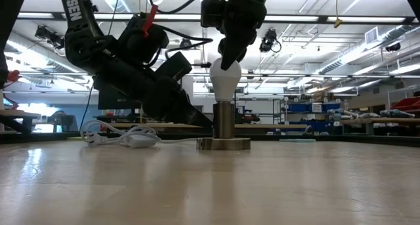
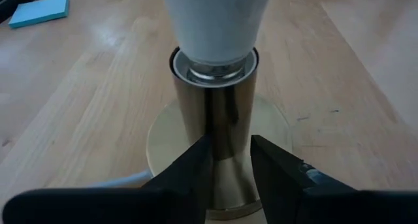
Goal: Screw lightbulb
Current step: Insert the light bulb into the lamp
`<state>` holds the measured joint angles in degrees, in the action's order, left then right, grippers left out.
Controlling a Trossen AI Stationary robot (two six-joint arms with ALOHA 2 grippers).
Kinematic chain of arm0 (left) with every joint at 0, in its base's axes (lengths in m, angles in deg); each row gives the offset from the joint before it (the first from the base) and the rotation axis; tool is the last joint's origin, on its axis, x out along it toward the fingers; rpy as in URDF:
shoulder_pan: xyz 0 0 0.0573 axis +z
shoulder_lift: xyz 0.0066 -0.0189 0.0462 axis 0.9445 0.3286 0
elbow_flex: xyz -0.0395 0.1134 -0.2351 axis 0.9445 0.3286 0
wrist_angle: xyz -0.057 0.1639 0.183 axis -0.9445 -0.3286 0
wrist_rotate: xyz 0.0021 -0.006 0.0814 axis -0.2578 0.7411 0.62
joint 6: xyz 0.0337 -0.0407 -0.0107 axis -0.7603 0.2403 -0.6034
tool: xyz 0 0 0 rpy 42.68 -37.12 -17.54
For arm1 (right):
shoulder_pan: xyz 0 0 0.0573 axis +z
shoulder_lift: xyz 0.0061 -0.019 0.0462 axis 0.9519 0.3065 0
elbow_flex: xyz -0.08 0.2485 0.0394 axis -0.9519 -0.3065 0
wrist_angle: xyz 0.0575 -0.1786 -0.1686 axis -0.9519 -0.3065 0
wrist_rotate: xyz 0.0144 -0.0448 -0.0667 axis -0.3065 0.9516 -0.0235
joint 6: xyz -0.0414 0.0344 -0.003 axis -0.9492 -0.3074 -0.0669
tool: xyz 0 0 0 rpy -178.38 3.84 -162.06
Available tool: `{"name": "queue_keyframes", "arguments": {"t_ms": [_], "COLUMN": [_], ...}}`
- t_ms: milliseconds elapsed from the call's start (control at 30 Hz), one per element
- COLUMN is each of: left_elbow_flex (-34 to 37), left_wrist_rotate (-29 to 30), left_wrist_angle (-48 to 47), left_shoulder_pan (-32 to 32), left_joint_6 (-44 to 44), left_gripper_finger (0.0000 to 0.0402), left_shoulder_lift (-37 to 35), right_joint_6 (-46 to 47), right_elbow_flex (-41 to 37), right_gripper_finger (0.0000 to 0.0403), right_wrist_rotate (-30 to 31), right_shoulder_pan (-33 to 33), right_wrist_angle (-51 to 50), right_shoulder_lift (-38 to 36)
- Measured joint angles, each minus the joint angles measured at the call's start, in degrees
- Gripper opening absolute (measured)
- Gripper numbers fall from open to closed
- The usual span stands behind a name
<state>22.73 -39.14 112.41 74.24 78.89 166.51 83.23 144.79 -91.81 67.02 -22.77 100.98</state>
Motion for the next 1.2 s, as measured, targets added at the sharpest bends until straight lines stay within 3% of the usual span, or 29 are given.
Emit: {"name": "queue_keyframes", "arguments": {"t_ms": [1200], "left_elbow_flex": [0.0], "left_wrist_rotate": [0.6], "left_wrist_angle": [-0.1], "left_shoulder_pan": [0.0], "left_joint_6": [0.4], "left_gripper_finger": [0.0114], "left_shoulder_lift": [0.0], "right_joint_6": [-1.5], "right_elbow_flex": [-2.4], "right_gripper_finger": [0.0332], "right_wrist_rotate": [3.3], "right_shoulder_pan": [0.2], "right_wrist_angle": [3.7], "right_shoulder_lift": [-0.3]}}
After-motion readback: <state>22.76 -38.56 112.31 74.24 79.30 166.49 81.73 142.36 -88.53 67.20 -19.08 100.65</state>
